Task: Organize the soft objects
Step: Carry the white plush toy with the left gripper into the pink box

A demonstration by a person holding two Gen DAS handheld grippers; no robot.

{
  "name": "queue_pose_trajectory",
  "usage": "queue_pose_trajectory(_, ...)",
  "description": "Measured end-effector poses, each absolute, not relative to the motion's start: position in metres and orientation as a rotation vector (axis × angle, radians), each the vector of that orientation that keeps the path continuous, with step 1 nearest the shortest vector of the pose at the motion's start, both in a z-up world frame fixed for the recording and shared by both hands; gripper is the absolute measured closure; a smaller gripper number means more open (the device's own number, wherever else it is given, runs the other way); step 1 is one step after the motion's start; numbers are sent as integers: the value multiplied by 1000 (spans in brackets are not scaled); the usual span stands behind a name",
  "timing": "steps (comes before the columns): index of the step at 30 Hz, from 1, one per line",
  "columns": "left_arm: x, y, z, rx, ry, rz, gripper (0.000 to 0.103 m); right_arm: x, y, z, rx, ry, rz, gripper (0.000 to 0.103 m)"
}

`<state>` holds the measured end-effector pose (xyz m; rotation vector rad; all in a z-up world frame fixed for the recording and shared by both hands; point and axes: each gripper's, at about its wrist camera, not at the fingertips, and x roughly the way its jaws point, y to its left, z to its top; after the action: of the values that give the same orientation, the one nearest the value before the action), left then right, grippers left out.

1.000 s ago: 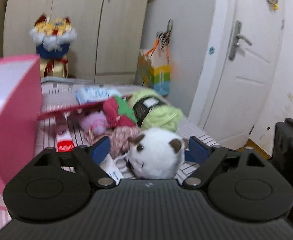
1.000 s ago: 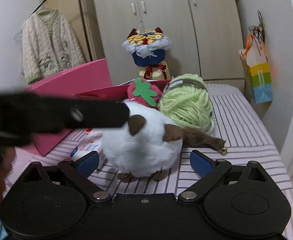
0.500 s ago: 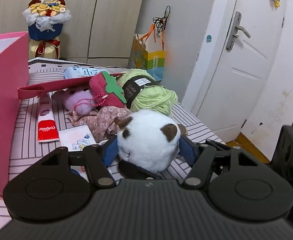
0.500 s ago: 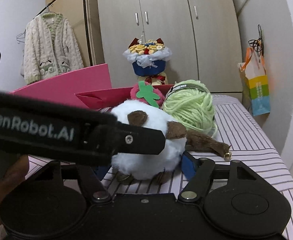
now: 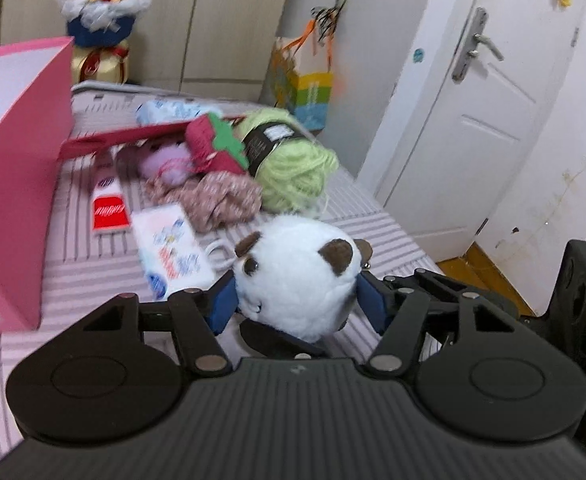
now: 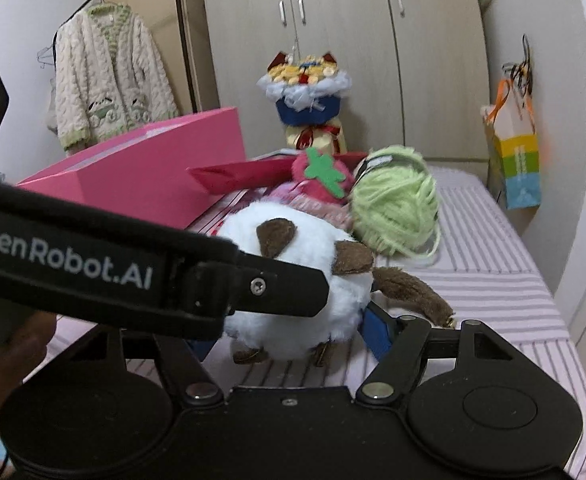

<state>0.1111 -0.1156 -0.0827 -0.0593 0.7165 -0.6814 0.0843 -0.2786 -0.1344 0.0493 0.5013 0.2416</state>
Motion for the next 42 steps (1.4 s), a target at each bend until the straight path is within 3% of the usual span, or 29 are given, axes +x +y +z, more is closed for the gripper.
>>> queue_pose_trajectory(23, 63, -16, -12, -3, 795, -644, 41, 46, -185, -57, -151, 602, 468, 27)
queue_pose_trajectory(42, 99, 73, 49, -46, 794, -573, 41, 78, -103, 3, -319, 480, 641, 27)
